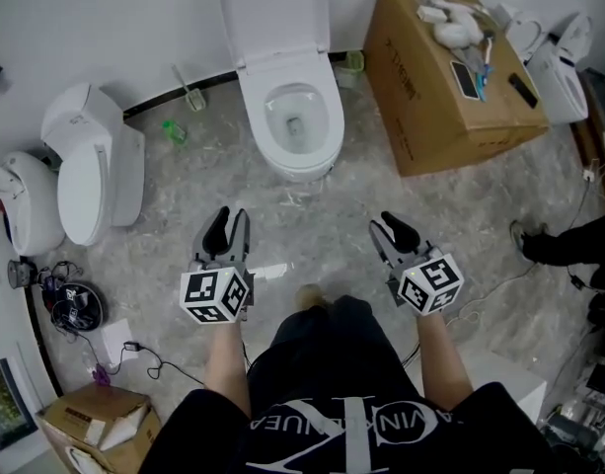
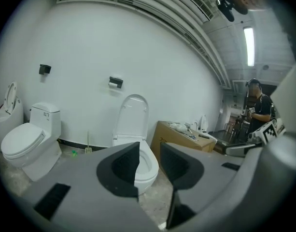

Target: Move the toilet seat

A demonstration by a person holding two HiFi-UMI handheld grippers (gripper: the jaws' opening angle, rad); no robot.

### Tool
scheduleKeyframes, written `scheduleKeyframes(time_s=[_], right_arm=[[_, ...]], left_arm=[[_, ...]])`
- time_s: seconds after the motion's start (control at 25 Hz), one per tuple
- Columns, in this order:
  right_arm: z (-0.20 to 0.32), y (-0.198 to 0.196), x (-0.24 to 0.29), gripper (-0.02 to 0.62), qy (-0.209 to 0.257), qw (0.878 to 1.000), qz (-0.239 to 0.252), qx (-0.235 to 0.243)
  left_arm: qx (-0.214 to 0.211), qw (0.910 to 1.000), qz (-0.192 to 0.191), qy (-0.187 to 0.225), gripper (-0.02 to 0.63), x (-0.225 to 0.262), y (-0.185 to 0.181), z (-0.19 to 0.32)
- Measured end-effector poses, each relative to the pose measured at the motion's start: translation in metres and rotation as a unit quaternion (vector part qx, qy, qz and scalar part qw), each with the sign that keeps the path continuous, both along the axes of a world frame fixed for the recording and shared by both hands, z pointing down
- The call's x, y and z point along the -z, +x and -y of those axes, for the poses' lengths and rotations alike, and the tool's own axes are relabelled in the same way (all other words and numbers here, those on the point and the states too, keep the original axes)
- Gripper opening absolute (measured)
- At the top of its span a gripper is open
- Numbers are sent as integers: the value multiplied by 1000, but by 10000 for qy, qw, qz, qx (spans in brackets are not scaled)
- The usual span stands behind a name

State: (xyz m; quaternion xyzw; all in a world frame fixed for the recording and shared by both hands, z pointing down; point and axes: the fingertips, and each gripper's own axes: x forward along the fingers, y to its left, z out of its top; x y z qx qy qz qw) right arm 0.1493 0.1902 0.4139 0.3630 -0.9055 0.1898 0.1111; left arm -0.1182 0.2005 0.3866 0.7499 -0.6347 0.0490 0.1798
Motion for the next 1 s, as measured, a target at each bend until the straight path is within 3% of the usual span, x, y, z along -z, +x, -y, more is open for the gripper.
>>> scheduleKeyframes(time_s=[0.48,0.76,1.0], right_arm=[[47,-33,-74,132,-613,9971,-221,402],[95,-59,-122,138,-1013,9911,-375,780],[133,-61,-168,138,-1330,9871,-479,757]], left_arm=[[-232,9973,-54,-688,143,-74,10,40],[-312,9932,-127,-1111,147,-125,10,94],[-357,9893,-121,-1412,147,-171,18,130]])
